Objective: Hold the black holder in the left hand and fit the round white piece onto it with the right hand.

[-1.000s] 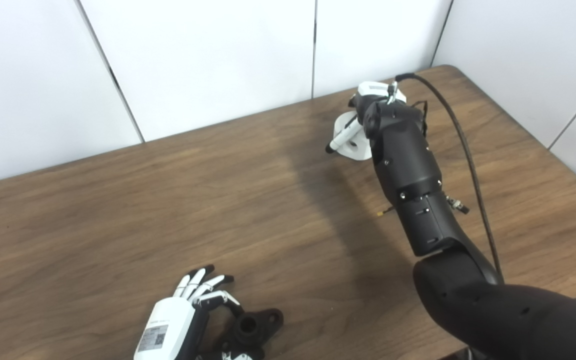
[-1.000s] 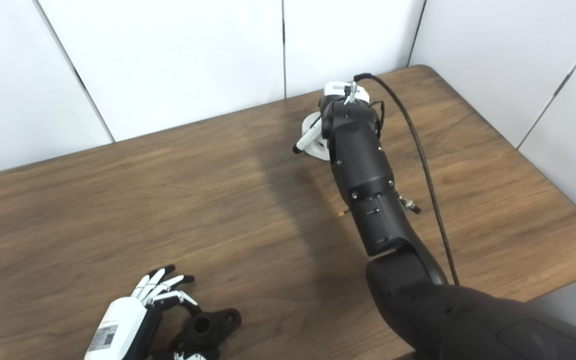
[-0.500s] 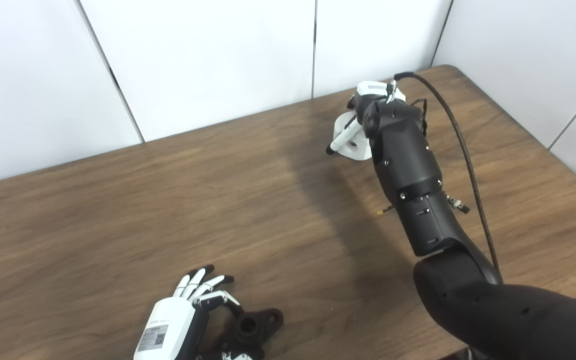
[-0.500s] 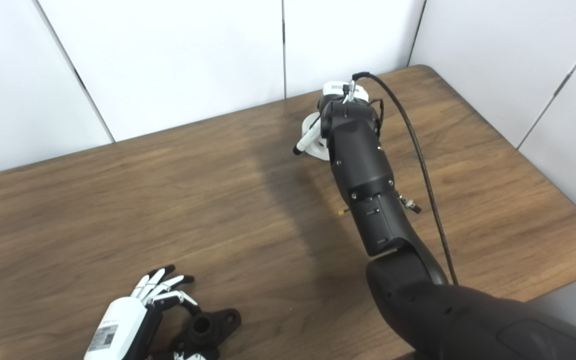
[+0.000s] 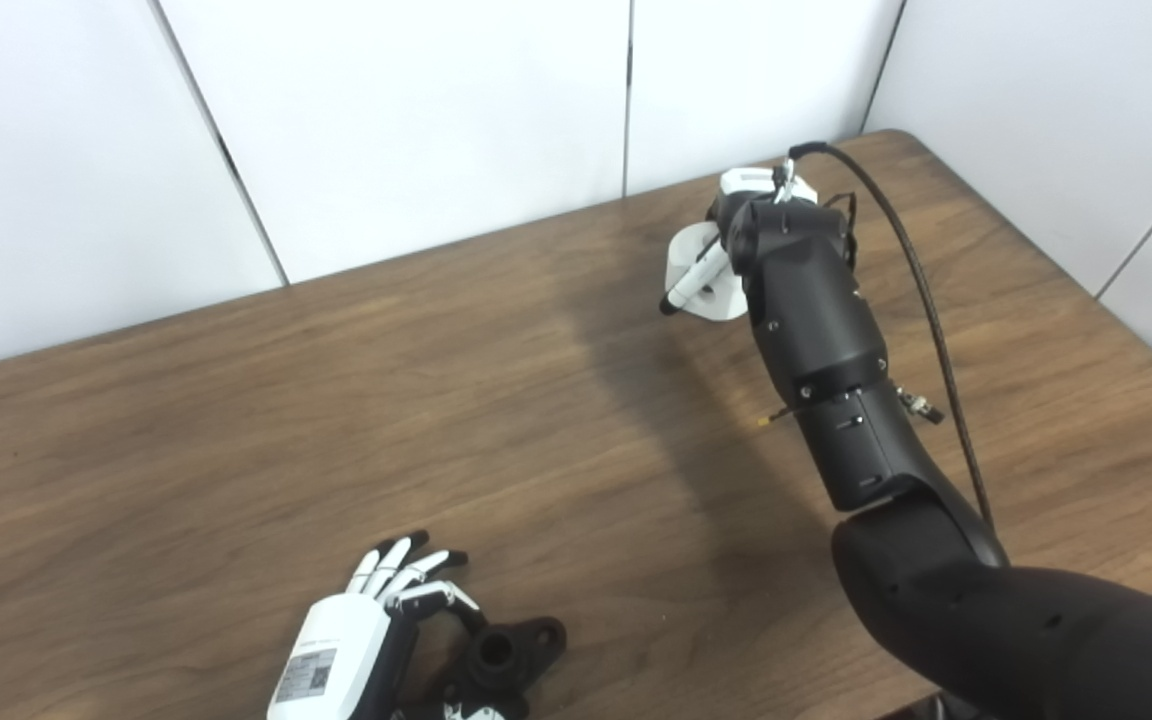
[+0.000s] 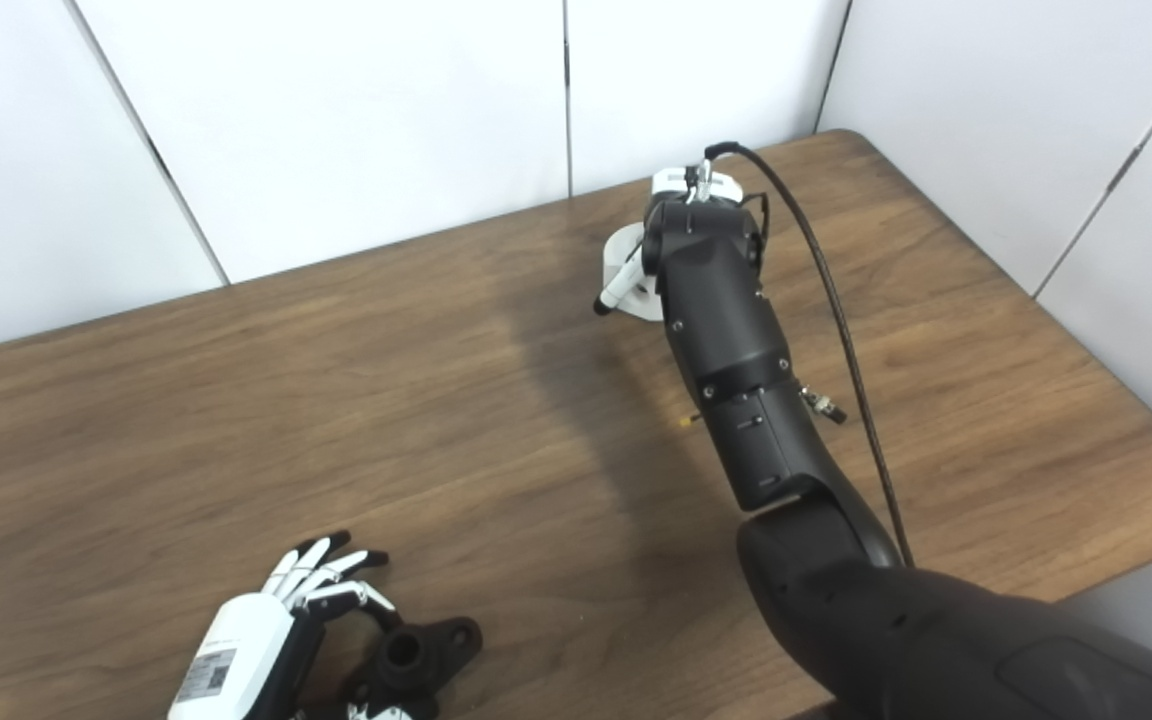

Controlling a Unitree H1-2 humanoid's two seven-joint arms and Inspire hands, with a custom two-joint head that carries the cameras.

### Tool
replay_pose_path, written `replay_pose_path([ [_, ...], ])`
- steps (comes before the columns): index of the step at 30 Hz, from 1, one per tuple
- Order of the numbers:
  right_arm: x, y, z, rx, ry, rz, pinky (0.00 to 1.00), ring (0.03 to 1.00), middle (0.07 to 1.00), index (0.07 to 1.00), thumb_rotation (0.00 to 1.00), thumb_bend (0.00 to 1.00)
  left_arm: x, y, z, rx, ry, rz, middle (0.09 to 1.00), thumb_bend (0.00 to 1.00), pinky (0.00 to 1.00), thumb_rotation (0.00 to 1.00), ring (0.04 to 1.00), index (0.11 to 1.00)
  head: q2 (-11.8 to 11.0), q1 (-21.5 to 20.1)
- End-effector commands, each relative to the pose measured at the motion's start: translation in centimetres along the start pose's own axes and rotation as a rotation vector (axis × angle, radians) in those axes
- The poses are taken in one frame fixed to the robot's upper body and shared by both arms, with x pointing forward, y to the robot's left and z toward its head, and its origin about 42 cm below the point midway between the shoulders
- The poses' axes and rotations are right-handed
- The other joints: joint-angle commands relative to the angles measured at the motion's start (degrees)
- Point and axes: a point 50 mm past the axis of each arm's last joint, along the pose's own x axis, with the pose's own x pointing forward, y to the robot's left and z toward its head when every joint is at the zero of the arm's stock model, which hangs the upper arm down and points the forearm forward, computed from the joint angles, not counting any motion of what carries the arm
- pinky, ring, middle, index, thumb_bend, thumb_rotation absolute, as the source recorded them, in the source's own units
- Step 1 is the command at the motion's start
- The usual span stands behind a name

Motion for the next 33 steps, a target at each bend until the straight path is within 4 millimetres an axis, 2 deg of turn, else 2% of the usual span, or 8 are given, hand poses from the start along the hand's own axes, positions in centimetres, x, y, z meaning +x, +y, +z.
replay_pose_path([
  [1, -0.87, -3.23, 0.26, 0.006, 0.004, -0.099, 0.78, 0.954, 0.934, 0.892, 0.44, 0.92, -0.76, -0.71, -1.04, 0.031, 0.069, -0.076, 0.832, 0.51, 0.98, 0.06, 0.950, 0.489, 0.1, -0.1],
  [15, -0.75, -3.12, 0.23, -0.012, 0.013, -0.097, 0.77, 0.966, 0.942, 0.895, 0.44, 0.91, -0.84, -0.54, -1.16, 0.032, 0.069, -0.077, 0.828, 0.51, 0.98, 0.06, 0.946, 0.489, 0.3, -0.2],
  [24, -0.45, -3.07, 0.04, -0.075, 0.033, -0.092, 0.76, 0.957, 0.941, 0.916, 0.47, 0.90, -0.79, -0.48, -1.13, 0.026, 0.069, -0.079, 0.830, 0.51, 0.98, 0.06, 0.949, 0.489, 0.5, -0.3],
  [29, -0.37, -3.02, -0.04, -0.095, 0.042, -0.085, 0.84, 0.949, 0.933, 0.920, 0.48, 0.91, -0.77, -0.51, -1.20, 0.030, 0.068, -0.077, 0.829, 0.51, 0.98, 0.06, 0.949, 0.489, 0.5, -0.3],
  [33, -0.49, -3.03, -0.03, -0.112, 0.052, -0.078, 0.81, 0.936, 0.929, 0.926, 0.49, 0.90, -0.75, -0.48, -1.24, 0.033, 0.071, -0.081, 0.830, 0.51, 0.98, 0.06, 0.949, 0.489, 0.5, -0.3],
])
